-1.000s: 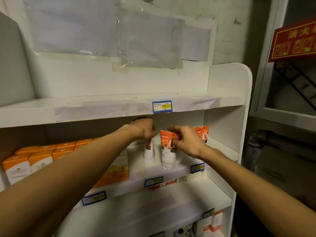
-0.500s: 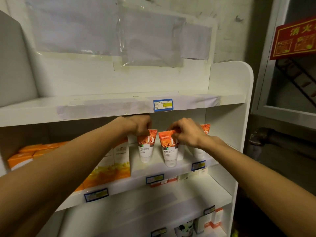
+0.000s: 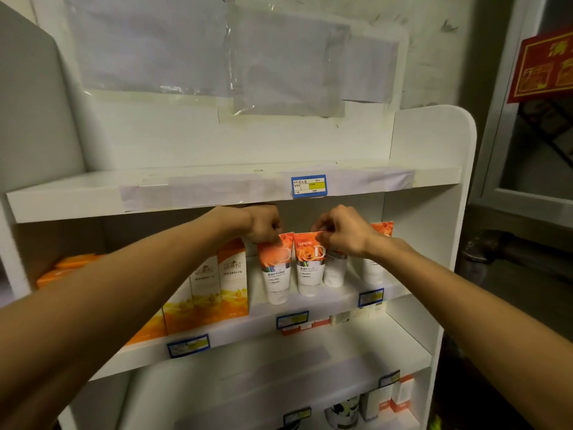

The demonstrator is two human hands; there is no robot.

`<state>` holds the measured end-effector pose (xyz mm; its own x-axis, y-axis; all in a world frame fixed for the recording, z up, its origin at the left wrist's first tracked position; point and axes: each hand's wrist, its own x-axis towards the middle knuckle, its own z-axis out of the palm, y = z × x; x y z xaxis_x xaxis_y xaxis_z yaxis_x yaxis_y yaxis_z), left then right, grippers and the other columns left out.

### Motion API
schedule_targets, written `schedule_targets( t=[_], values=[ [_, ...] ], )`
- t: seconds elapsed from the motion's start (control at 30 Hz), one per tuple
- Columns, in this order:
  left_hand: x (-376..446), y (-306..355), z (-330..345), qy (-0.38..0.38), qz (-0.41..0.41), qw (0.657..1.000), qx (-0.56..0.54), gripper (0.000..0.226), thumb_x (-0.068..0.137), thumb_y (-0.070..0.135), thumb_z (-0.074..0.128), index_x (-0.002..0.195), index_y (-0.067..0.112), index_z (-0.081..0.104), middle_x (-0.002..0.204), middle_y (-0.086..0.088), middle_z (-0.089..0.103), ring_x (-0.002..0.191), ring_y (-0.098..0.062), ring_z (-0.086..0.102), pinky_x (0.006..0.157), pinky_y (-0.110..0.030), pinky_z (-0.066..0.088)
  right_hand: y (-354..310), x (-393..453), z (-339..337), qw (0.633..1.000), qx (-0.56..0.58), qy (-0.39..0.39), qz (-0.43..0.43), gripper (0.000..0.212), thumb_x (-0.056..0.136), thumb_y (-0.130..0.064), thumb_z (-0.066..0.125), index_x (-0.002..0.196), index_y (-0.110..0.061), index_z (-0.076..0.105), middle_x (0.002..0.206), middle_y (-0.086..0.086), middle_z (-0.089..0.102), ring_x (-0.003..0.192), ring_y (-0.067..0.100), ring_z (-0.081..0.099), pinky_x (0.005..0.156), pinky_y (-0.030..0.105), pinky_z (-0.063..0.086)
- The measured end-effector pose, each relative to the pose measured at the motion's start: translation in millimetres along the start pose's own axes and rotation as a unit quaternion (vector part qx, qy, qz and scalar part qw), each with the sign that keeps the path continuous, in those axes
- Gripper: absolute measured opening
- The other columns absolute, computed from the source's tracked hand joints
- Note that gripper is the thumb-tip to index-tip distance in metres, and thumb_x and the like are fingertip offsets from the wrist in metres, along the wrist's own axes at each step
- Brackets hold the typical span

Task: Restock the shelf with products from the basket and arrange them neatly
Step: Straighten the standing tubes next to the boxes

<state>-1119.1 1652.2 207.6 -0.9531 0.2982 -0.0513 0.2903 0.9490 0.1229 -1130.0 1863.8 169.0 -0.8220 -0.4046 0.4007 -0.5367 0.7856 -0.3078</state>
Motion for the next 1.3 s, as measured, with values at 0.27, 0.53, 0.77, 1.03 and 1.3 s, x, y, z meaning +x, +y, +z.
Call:
schedule_targets(
  t=[0.27, 0.53, 0.77, 1.03, 1.3],
  values=[
    [-10, 1, 6, 0.034, 0.013, 0.999, 0.002, 0.023, 0.096, 0.024, 0.065, 0.099, 0.002, 0.072, 0.095, -0.009, 0.072, 0.089, -0.025, 0.067, 0.085, -0.039, 0.054, -6, 0, 6, 0.996, -0.087, 0.03, -0.018, 0.023, 0.091, -0.021, 0.065, 0.113, -0.02, 0.073, 0.108, -0.001, 0.074, 0.093, 0.016, 0.069, 0.083, 0.036, 0.059],
    [-17, 5, 10, 0.046, 0.014, 0.999, 0.016, 0.021, 0.098, 0.022, 0.061, 0.113, 0.012, 0.07, 0.111, -0.006, 0.072, 0.098, -0.022, 0.067, 0.082, -0.032, 0.054, -7, -5, 14, 0.991, -0.116, 0.055, -0.033, 0.029, 0.095, -0.029, 0.062, 0.122, -0.02, 0.068, 0.116, 0.001, 0.071, 0.105, 0.018, 0.066, 0.088, 0.037, 0.057],
    [-13, 11, 9, 0.02, -0.014, 1.0, 0.02, 0.027, 0.098, 0.023, 0.061, 0.122, 0.012, 0.067, 0.116, -0.006, 0.071, 0.104, -0.023, 0.068, 0.09, -0.035, 0.056, -1, -5, 17, 0.998, -0.055, 0.039, -0.016, 0.029, 0.095, -0.023, 0.061, 0.124, -0.019, 0.066, 0.12, 0.001, 0.07, 0.107, 0.019, 0.066, 0.09, 0.038, 0.056],
    [-18, 10, 9, 0.062, 0.0, 0.996, 0.065, 0.013, 0.093, 0.022, 0.065, 0.101, 0.016, 0.072, 0.099, -0.004, 0.073, 0.09, -0.02, 0.069, 0.082, -0.035, 0.059, -1, 6, 8, 1.0, -0.017, -0.002, -0.025, 0.023, 0.094, -0.021, 0.063, 0.115, -0.018, 0.071, 0.114, 0.0, 0.071, 0.101, 0.016, 0.066, 0.088, 0.04, 0.057],
    [-19, 10, 10, 0.046, -0.044, 0.996, 0.058, 0.028, 0.087, 0.044, 0.07, 0.095, 0.017, 0.071, 0.096, -0.001, 0.073, 0.087, -0.018, 0.07, 0.082, -0.037, 0.06, 10, 3, -13, 0.999, -0.004, 0.052, 0.006, 0.036, 0.086, -0.025, 0.064, 0.122, -0.026, 0.068, 0.131, -0.003, 0.064, 0.121, 0.02, 0.057, 0.101, 0.042, 0.049]
  ],
)
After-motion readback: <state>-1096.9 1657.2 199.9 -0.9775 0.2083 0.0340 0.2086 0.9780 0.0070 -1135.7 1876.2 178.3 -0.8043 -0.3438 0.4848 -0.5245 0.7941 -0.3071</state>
